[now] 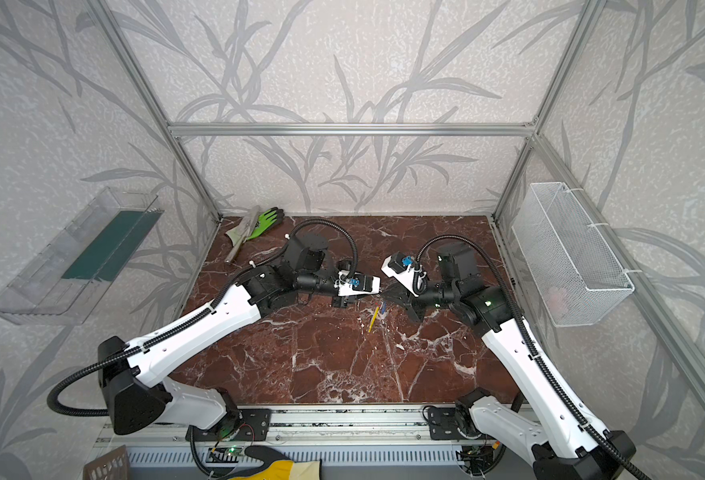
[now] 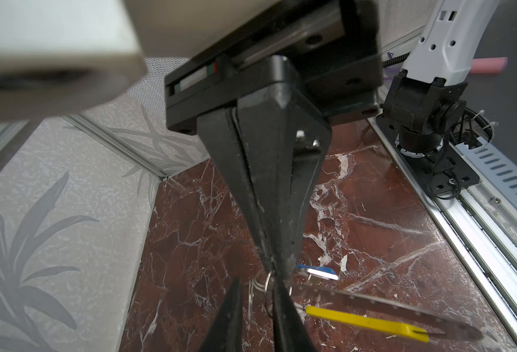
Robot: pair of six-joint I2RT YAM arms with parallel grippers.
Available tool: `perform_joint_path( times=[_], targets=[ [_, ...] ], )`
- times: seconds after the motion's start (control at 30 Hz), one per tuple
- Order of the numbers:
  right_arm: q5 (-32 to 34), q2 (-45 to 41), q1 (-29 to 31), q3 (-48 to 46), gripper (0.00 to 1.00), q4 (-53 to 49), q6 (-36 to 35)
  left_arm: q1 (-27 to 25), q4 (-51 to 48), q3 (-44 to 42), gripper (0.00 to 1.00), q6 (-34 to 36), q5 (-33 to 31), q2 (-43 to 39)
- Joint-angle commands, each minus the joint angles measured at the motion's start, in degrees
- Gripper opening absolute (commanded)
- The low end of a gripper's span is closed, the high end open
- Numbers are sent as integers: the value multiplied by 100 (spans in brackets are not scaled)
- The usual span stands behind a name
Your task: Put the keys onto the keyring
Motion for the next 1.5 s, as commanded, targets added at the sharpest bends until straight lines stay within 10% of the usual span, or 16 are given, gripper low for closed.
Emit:
perform_joint_path(
  times=[0.0, 0.53, 0.87, 1.47],
  targets=[
    [-100, -10, 63, 233, 0, 52, -92, -50, -354, 180, 16, 322, -78, 69],
    [60, -128, 187, 141, 0, 261, -328, -108, -771, 455, 0, 318, 160, 288],
    [1390, -996, 113, -652, 27, 1173, 335, -50, 516, -125, 0, -799, -33, 46],
    [1002, -1170, 5, -1491, 26, 2295, 1368, 46, 2332, -1007, 0, -1950, 208, -462]
  ],
)
